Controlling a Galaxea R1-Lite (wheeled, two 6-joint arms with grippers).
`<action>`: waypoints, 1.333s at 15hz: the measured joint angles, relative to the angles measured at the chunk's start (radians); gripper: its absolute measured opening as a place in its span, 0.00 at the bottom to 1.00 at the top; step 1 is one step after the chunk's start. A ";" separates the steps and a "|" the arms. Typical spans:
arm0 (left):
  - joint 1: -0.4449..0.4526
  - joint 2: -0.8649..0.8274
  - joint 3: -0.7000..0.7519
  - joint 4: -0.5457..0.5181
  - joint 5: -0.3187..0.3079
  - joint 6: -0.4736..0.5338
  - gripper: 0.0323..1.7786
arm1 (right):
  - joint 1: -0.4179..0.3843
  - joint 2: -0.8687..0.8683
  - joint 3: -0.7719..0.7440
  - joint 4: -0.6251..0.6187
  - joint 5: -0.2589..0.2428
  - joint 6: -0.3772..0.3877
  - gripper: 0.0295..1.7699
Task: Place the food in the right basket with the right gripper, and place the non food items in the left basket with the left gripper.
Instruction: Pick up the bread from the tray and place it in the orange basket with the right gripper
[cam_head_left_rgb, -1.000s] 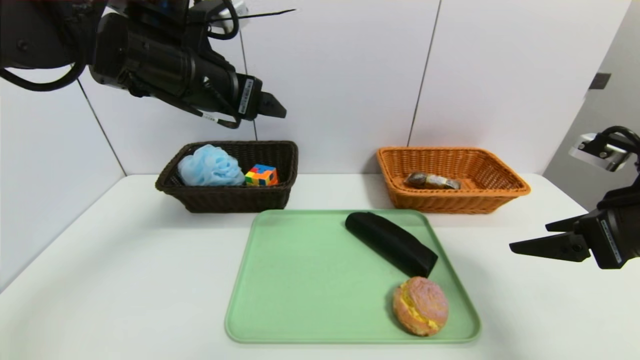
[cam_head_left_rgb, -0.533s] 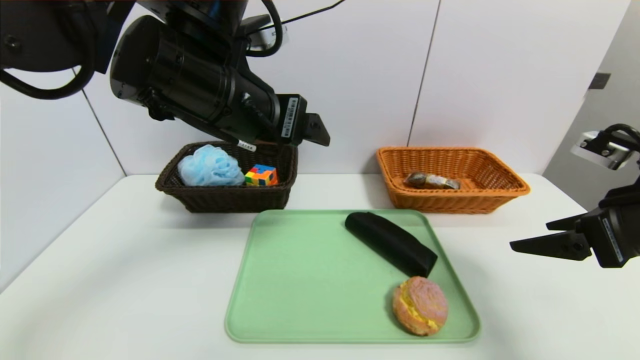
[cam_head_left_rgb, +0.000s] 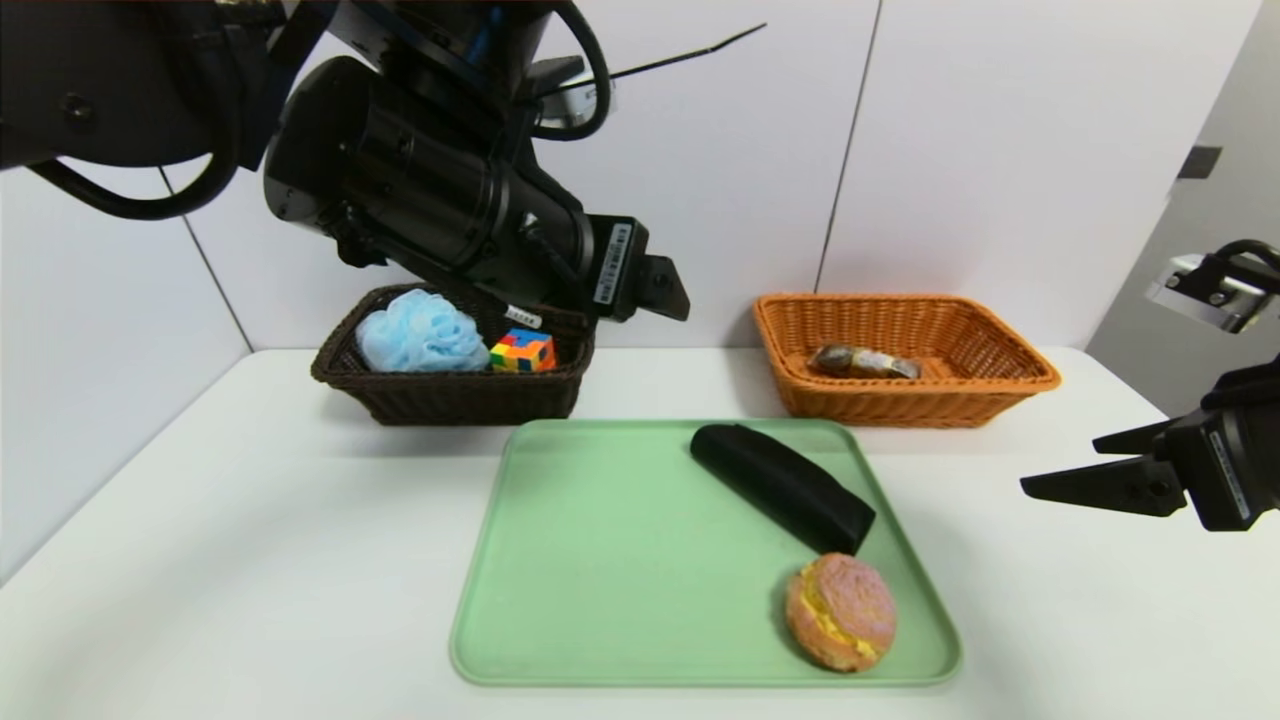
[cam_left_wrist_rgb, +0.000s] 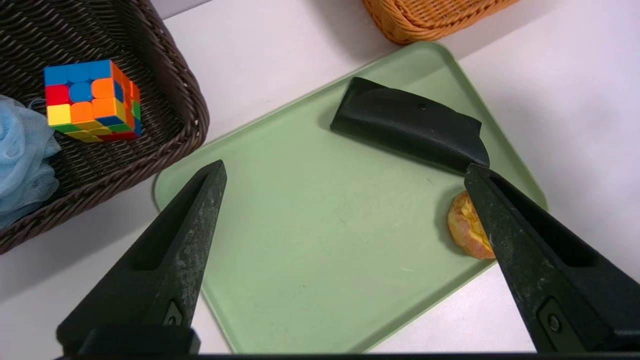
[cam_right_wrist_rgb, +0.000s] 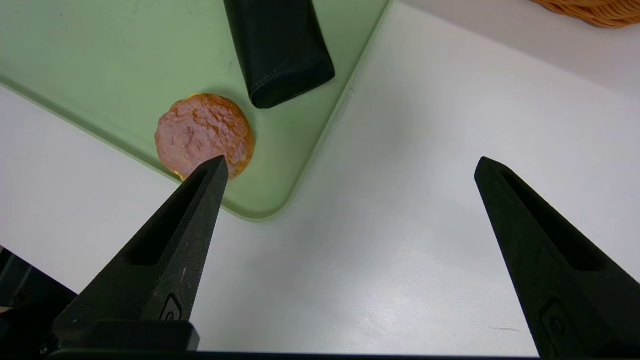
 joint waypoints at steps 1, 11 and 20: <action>-0.003 0.008 0.000 -0.005 -0.001 0.020 0.95 | 0.000 -0.001 -0.002 0.000 0.000 0.001 0.96; -0.064 0.093 -0.006 -0.063 -0.011 0.164 0.95 | 0.000 -0.006 -0.006 0.000 -0.002 0.008 0.96; -0.072 0.076 0.006 0.078 0.000 0.144 0.95 | 0.154 -0.037 -0.003 0.051 0.002 0.088 0.96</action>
